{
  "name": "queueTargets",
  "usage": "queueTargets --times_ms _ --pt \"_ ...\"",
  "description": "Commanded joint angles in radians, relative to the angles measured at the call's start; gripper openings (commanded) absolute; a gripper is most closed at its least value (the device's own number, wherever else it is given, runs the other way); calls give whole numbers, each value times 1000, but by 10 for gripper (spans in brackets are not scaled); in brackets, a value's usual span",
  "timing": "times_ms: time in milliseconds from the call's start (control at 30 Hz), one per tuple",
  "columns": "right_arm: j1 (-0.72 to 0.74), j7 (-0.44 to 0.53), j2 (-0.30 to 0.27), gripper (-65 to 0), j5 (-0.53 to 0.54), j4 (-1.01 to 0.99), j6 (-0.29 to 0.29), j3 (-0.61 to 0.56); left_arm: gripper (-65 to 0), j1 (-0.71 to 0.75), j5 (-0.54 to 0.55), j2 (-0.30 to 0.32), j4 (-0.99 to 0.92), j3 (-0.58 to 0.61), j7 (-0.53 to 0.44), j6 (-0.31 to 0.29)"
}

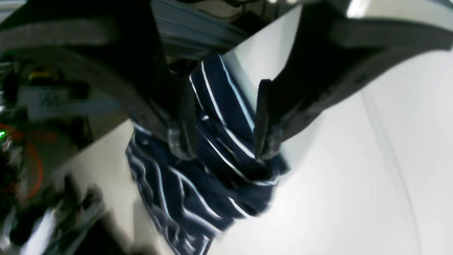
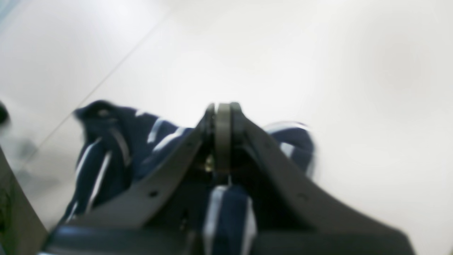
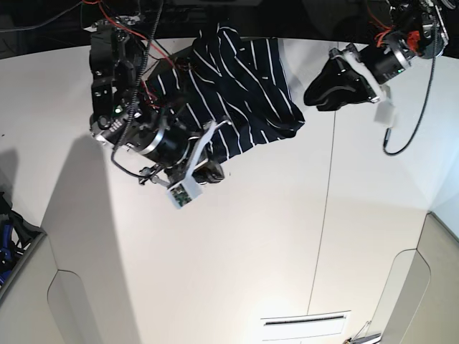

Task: Fold the T-shirt properly
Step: 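Grasp the bundle edge with the left gripper beside the right gripper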

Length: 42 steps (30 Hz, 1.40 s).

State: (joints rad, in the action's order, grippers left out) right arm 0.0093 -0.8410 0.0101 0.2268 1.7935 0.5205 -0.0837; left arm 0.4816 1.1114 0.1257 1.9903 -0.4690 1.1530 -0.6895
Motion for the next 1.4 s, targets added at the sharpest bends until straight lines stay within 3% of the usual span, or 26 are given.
queueTargets --times_ms 0,67,167,267,400,733,1000,1367 --pt "18 22 -7 -650 31 18 -1 29 -333 0 -26 8 17 36 -53 -9" --pt "17 21 -27 -650 80 17 -1 75 -281 0 -132 8 17 115 -140 -9" --pt "10 7 -57 -650 145 16 0 104 -268 -11 -249 8 15 211 -243 -9" --pt "10 -27 -72 -650 163 16 0 104 -268 -50 -353 7 -1 293 -261 -9" --pt "6 -31 -71 -650 163 16 0 104 -268 -95 -462 7 -32 367 -263 55" --pt "6 -31 -71 -650 163 16 0 104 -269 -100 -544 8 -40 381 -246 65" --pt "3 -31 -71 -650 163 16 0 104 -269 -99 -549 8 -40 381 -230 106" --pt "-5 -31 -71 -650 178 15 0 104 -270 -99 -548 7 -41 386 -270 106"
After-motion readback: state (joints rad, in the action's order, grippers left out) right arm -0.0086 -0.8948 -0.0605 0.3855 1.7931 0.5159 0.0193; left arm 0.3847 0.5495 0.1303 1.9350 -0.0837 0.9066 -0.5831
